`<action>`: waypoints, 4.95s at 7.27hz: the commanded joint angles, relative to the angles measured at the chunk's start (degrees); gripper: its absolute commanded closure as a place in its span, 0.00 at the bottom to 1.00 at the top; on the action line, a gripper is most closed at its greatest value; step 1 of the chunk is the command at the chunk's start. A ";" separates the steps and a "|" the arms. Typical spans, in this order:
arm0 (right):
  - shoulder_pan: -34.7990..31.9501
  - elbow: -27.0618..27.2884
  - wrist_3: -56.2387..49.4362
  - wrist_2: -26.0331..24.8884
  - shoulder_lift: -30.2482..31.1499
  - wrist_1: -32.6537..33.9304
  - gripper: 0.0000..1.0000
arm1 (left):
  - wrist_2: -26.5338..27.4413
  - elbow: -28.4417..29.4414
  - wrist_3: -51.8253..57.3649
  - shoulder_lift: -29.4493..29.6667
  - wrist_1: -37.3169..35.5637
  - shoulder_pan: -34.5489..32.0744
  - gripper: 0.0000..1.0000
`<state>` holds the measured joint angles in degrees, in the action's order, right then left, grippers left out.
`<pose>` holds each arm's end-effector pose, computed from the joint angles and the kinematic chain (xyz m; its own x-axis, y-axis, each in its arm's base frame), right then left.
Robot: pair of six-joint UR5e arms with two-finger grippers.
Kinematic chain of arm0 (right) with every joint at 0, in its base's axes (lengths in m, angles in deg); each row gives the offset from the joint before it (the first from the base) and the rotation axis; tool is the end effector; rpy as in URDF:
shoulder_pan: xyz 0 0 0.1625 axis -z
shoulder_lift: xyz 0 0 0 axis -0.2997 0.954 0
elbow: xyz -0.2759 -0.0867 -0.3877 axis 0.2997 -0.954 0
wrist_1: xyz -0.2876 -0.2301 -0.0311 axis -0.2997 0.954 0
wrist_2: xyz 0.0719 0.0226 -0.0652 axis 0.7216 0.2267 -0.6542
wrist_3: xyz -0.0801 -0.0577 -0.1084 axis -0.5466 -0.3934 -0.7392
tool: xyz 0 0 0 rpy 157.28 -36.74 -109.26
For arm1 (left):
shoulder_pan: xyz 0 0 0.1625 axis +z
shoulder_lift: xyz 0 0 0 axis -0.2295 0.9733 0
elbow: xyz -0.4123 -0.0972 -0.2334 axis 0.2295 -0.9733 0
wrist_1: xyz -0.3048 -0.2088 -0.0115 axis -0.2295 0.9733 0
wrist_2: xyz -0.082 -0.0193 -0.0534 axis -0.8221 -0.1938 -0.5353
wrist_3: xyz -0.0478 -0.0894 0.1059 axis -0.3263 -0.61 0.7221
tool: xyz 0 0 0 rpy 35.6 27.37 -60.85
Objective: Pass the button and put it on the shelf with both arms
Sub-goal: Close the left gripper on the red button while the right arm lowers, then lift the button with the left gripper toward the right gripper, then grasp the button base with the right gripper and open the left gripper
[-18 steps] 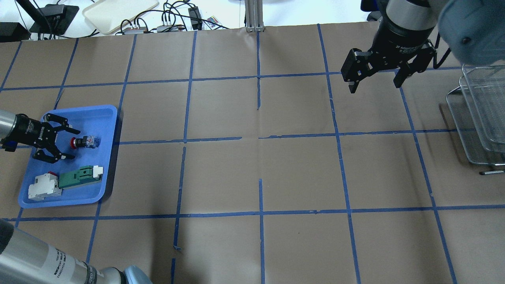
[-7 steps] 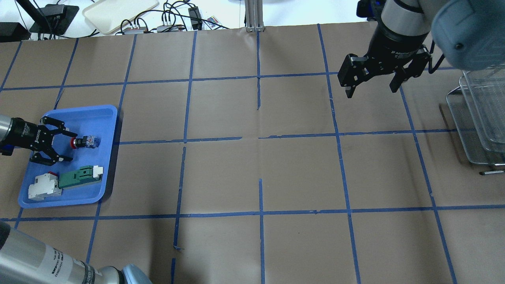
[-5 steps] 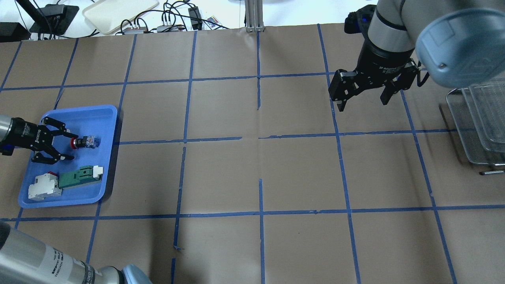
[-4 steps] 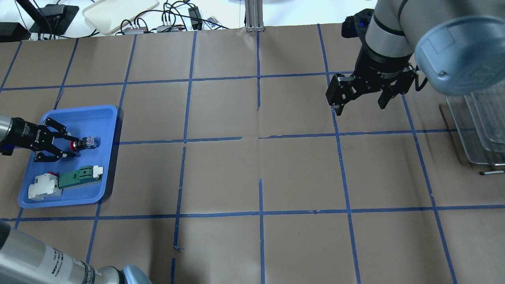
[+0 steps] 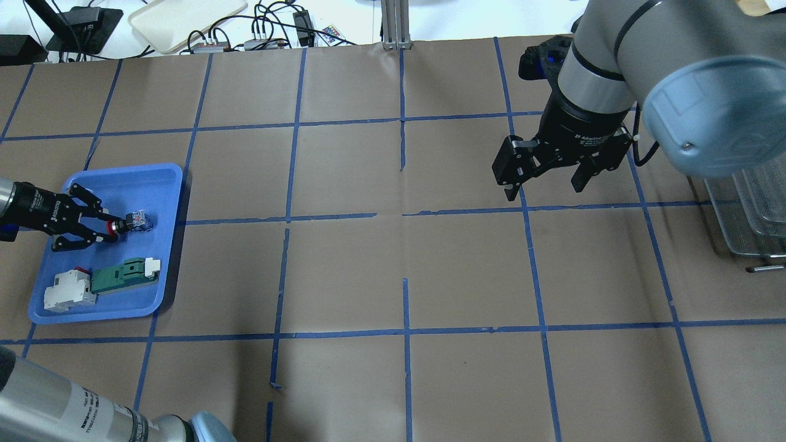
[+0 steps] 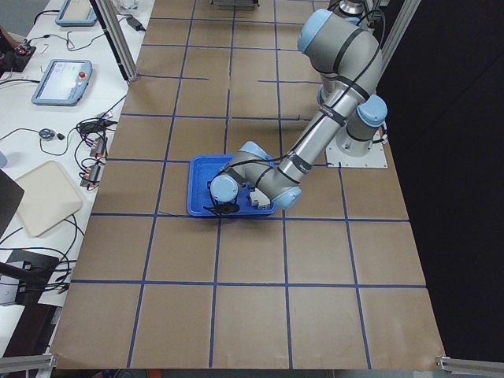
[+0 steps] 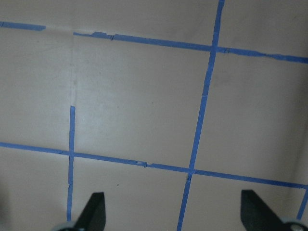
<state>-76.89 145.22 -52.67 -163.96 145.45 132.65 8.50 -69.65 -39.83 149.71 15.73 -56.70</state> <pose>0.1735 -0.3963 0.4598 -0.9884 -0.1331 -0.0733 -0.1404 0.9846 0.1045 0.2772 -0.5239 0.2049 0.0602 -0.9982 0.0050 -0.8492 -0.0485 0.5258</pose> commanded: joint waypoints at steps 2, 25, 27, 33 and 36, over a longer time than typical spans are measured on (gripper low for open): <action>-0.15 3.17 -0.62 0.22 5.42 -3.13 0.00 | -0.01 1.65 7.70 -2.28 0.39 -1.56 1.00; -1.03 -0.01 -79.91 23.51 1.42 4.66 0.00 | -18.20 3.59 -35.96 -20.14 7.69 -53.16 1.00; -0.68 -0.97 -79.56 23.59 0.72 5.45 0.00 | -18.46 3.68 -36.14 -20.31 7.69 -53.16 1.00; -2.09 -2.80 -72.78 23.59 -3.84 11.78 0.00 | -19.87 3.94 -36.49 -20.84 7.69 -53.16 1.00; -4.80 -3.78 -72.61 23.24 -5.69 11.86 0.00 | -19.79 3.59 -36.40 -21.28 7.69 -53.16 1.00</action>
<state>-80.14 141.77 -125.36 -140.49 140.25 144.07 -11.35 -65.91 -76.24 128.60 23.44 -109.86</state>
